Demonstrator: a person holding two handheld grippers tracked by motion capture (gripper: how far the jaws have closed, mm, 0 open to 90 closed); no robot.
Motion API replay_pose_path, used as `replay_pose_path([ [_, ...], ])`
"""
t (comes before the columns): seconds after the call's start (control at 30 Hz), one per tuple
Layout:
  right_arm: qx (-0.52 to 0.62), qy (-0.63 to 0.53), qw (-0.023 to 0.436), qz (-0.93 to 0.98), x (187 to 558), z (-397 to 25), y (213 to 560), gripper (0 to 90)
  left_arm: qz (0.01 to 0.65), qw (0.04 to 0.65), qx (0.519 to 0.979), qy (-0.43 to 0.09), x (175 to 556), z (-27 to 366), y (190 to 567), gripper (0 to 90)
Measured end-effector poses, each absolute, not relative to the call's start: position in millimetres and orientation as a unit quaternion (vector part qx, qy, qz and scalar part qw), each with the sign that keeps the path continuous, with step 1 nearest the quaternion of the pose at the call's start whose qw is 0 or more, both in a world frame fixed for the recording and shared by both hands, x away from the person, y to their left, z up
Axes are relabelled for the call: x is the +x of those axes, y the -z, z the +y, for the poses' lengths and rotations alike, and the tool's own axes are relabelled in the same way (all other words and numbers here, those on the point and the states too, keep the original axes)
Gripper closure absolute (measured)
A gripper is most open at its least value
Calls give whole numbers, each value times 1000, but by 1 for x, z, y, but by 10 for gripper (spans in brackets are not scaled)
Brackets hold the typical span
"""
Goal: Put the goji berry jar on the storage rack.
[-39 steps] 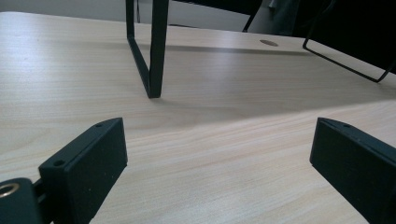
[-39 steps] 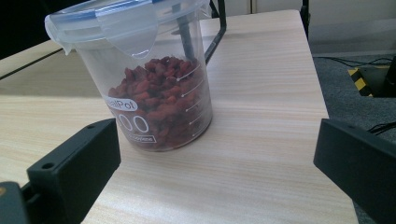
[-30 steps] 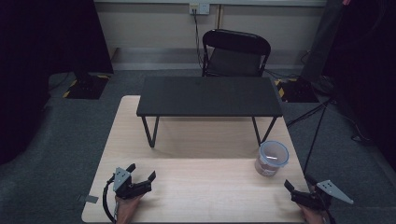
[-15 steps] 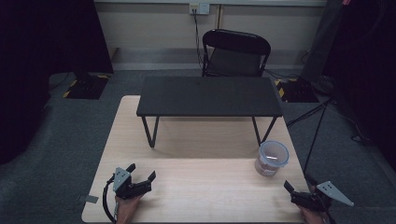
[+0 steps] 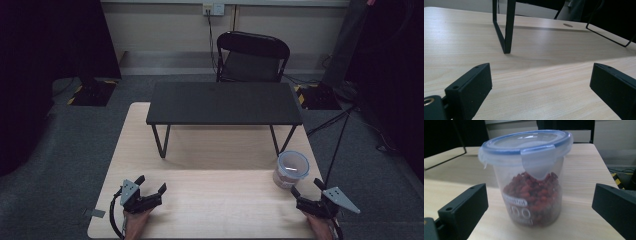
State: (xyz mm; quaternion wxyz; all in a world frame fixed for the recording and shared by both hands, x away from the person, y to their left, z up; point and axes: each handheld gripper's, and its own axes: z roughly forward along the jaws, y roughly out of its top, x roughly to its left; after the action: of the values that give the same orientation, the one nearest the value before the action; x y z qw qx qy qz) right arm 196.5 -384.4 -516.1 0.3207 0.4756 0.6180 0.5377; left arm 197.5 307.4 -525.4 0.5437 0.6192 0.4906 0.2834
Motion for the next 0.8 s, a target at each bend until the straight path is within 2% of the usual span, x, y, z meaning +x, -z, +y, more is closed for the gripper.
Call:
replay_pose_path([
  [0.13, 480, -535, 317, 619, 208, -370, 516, 0, 493, 547, 615, -281, 197, 308, 526, 31],
  [0.43, 511, -505, 369, 590, 224, -320, 524, 0, 498, 557, 606, -272, 196, 312, 528, 32],
  [0.8, 505, -499, 385, 590, 243, -308, 529, 0, 499, 564, 600, -270, 195, 312, 530, 34],
])
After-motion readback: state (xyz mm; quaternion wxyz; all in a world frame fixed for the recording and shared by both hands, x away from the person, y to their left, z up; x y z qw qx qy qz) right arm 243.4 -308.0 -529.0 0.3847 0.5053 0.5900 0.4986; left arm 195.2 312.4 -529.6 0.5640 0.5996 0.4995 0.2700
